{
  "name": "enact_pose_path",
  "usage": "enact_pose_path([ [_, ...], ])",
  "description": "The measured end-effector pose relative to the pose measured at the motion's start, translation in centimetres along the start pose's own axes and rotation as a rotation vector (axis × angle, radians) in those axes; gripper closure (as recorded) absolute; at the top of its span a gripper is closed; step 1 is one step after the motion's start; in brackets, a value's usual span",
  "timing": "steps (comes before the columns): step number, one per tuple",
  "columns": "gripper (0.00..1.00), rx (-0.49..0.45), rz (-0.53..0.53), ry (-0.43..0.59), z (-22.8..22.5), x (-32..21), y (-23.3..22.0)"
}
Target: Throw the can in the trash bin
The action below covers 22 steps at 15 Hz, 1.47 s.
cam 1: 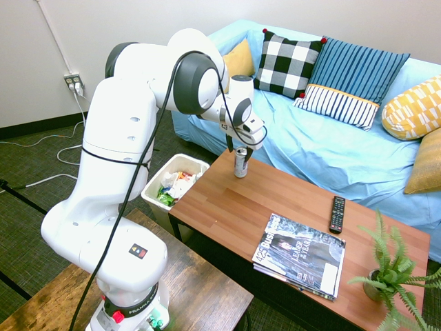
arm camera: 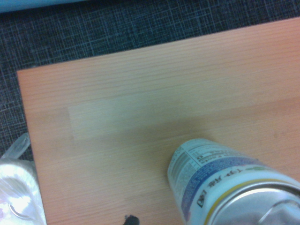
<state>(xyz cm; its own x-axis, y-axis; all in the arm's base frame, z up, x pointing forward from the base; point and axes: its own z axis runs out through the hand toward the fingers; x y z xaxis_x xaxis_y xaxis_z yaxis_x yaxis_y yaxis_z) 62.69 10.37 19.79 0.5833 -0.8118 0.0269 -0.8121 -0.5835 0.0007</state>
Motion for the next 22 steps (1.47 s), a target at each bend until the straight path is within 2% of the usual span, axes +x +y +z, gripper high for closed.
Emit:
enact_pose_path([
  [11, 1.0, -0.001, 0.026, 0.004, 0.0, 1.4, 0.1],
  [14, 1.0, 0.028, 0.011, 0.017, -2.5, 0.9, -0.3],
  [18, 1.0, 0.055, -0.1, 0.029, -7.9, -5.6, -1.8],
  [22, 1.0, 0.05, -0.239, 0.028, -8.2, -15.1, -4.0],
])
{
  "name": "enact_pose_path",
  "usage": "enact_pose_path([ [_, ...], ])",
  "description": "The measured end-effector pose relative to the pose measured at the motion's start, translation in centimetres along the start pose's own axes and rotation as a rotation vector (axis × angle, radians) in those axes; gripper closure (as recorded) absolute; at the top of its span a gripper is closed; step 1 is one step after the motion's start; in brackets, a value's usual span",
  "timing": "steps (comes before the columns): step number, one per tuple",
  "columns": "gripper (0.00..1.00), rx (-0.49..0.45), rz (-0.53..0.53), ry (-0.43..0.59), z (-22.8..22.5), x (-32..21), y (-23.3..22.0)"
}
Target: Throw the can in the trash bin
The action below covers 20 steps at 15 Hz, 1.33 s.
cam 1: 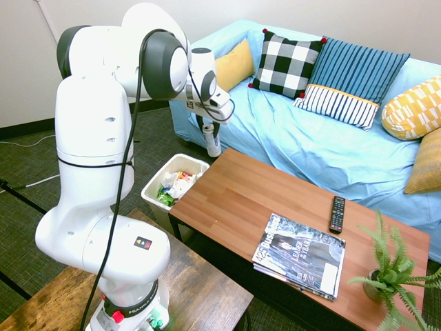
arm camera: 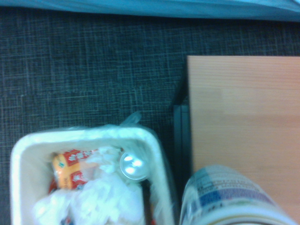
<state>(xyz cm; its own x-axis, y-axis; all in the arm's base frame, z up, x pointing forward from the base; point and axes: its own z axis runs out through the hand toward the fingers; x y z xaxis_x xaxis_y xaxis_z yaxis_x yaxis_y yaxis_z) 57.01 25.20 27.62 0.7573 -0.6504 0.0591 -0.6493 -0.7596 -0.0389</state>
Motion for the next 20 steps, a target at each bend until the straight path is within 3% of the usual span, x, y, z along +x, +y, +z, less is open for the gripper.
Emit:
enact_pose_path([
  [5, 1.0, -0.06, -0.136, -0.015, 4.3, -7.5, -2.6],
  [9, 1.0, -0.118, -0.179, -0.033, 8.9, -9.0, -3.6],
  [15, 1.0, -0.163, -0.211, -0.052, 11.4, -9.4, -4.5],
  [16, 0.0, -0.166, -0.218, -0.054, 11.7, -9.5, -4.5],
  [20, 0.0, -0.165, -0.234, -0.055, 11.9, -9.4, -4.7],
])
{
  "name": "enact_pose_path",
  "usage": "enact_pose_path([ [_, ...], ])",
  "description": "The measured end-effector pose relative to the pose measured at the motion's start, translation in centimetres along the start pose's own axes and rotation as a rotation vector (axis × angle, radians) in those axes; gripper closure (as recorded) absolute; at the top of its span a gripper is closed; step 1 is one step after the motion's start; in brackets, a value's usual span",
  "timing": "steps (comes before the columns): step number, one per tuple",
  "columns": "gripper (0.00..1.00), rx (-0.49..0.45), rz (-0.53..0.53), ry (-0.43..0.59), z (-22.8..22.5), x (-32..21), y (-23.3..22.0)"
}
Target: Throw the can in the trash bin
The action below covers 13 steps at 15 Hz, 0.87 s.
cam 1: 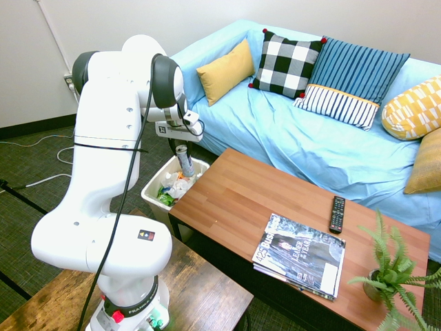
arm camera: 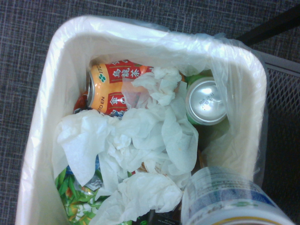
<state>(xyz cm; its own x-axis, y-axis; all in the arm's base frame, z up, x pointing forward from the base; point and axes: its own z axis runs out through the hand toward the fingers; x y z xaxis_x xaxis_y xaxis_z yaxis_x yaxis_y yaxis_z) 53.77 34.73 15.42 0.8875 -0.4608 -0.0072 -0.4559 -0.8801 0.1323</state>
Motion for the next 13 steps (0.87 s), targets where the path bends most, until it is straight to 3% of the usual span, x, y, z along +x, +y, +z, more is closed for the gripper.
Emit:
enact_pose_path([
  [9, 0.0, 0.013, 0.011, 0.021, -1.0, 0.9, -0.1],
  [13, 0.0, 0.006, 0.122, 0.168, -3.7, 1.9, 1.3],
])
